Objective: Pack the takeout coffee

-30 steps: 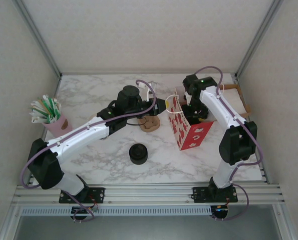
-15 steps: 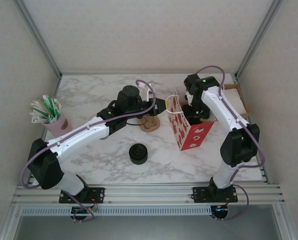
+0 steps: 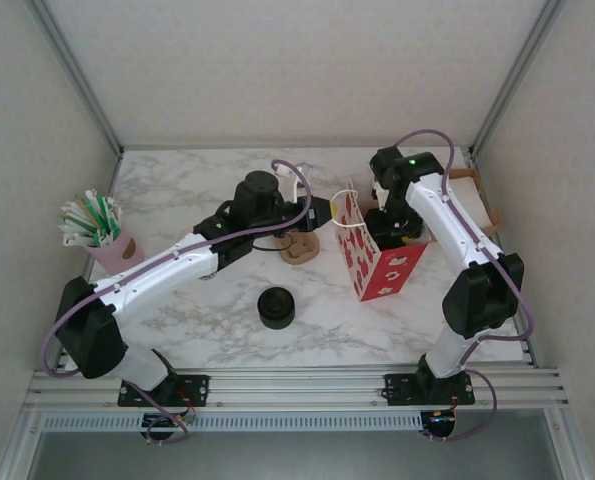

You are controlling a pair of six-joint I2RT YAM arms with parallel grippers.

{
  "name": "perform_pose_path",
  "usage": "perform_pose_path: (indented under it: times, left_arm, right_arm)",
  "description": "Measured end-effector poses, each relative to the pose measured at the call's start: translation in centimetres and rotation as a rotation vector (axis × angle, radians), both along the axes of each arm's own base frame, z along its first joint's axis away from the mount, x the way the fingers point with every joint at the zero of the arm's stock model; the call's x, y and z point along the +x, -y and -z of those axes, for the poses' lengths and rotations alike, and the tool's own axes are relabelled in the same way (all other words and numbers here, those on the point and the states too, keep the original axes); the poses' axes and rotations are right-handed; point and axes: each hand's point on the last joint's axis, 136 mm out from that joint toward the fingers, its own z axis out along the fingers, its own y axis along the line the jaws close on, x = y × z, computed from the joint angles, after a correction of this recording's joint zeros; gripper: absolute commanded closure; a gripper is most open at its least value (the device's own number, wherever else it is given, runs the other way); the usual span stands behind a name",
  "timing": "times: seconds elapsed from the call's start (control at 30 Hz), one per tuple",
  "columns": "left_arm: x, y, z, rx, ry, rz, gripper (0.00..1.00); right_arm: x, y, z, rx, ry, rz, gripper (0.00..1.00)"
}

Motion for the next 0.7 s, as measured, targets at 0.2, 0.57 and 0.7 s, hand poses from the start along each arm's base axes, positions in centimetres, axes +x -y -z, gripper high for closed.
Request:
perform_pose_path:
  times: [0.2,0.57,0.7]
  left_arm:
    - [-0.15,0.13,-0.02,0.000,0.000,0.004,0.98]
    - [-0.09,0.19,-0.65,-0.009,0.010,0.004,0.98]
    - [-0.12,0.21,-0.64,-0.009,0.010,0.005,0.98]
  right_arm:
    - [0.00,0.01,0.00,0.000,0.000,0.000,0.34]
    - [0.00,0.01,-0.01,0.000,0.000,0.000,0.34]
    - [0.00,0.01,0.00,0.000,0.000,0.000,0.34]
